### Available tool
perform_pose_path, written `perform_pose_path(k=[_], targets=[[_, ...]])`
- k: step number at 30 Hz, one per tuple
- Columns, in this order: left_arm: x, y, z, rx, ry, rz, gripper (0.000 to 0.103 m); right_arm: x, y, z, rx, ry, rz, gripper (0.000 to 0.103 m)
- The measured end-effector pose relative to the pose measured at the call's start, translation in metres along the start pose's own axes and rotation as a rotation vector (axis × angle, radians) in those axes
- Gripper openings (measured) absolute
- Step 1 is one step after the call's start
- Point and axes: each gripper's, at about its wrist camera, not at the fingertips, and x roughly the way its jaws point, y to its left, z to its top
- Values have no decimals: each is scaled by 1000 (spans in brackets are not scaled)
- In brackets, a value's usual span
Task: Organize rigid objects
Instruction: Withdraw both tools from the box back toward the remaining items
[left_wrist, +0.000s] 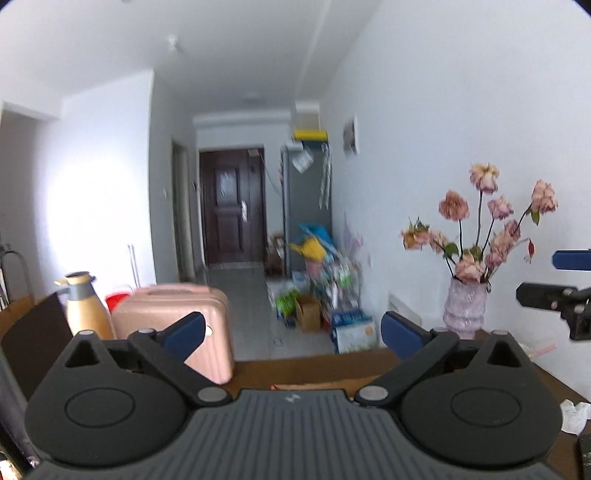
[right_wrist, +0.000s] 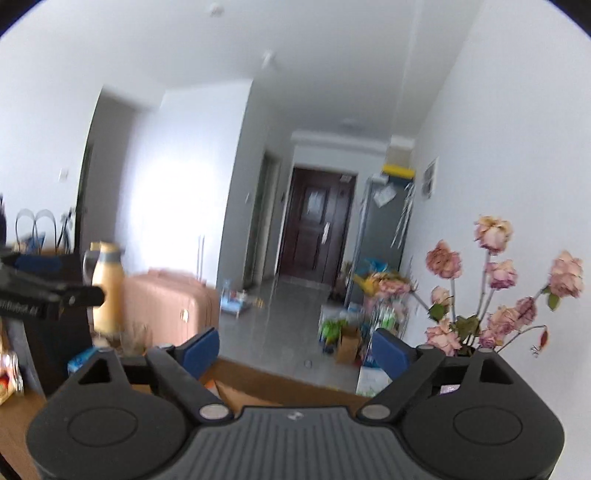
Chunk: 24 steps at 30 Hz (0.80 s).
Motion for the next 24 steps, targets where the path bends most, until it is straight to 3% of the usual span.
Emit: perform_pose_path(k=[10,16,18,24], targets=[[-77,-10,-79,-7,-159,17,103,-79,19,-98,110,-183,-9,99],[-110,-10,-129,-1,-163,-5,103,-96,35,-148,87,-125,23,102],[-108,-10,-153,-9,-110,-15,103,-95,39,-170,91,-70,61,102],[-83,-6,-225,-26,156,-5,103,-80,45,-239,188,160,125,102]])
